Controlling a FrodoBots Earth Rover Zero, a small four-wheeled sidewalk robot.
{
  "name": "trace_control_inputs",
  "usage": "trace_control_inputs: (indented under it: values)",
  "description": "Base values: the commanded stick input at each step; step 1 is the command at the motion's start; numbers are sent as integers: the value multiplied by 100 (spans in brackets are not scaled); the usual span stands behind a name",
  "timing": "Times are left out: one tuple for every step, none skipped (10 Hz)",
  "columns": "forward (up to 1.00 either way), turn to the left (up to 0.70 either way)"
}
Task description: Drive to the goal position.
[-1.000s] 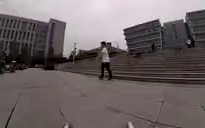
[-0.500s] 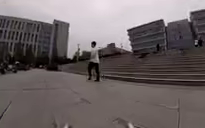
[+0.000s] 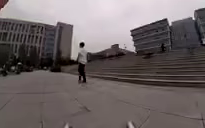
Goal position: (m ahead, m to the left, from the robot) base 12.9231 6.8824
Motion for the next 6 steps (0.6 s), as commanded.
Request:
trace_control_inputs:
  values:
    - [70, 2]
    - [70, 1]
    - [70, 1]
    - [70, 1]
    - [70, 1]
    - [70, 1]
